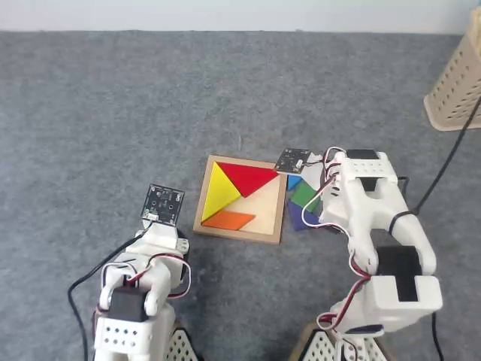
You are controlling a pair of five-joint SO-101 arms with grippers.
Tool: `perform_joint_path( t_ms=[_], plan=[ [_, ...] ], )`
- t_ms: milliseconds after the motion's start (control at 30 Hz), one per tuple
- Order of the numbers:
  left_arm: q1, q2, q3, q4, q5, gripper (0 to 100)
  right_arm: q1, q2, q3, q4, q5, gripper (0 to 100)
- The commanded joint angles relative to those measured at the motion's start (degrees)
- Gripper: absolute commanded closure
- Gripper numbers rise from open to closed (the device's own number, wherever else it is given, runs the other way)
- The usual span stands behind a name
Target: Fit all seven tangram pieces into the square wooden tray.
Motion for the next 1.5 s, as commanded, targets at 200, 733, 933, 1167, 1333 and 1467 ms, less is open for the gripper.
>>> perform_joint_path(
  t_ms=[200, 733, 933, 1167, 1333, 1467],
  plan=[
    [0.00, -1.14, -1.10, 0.35, 0.53, 99, 0.22, 2.07, -2.64, -3.12, -1.14, 80.9],
    [0.00, -1.14, -1.10, 0.35, 0.53, 99, -1.10, -9.80, -4.57, 2.59, -7.56, 97.8],
    [0.00, -1.14, -1.10, 0.35, 0.53, 99, -11.65, -23.25, -5.80, 9.63, -15.47, 98.2],
    [0.00, -1.14, -1.10, 0.35, 0.53, 99, -28.97, -19.82, -8.62, 6.81, -25.14, 98.2],
    [0.00, -1.14, -1.10, 0.35, 0.53, 99, -31.08, -8.13, -17.49, 3.03, -30.51, 98.2],
    [0.00, -1.14, -1.10, 0.35, 0.53, 99, -31.34, 2.86, -26.20, 1.80, -30.77, 98.3]
  ],
)
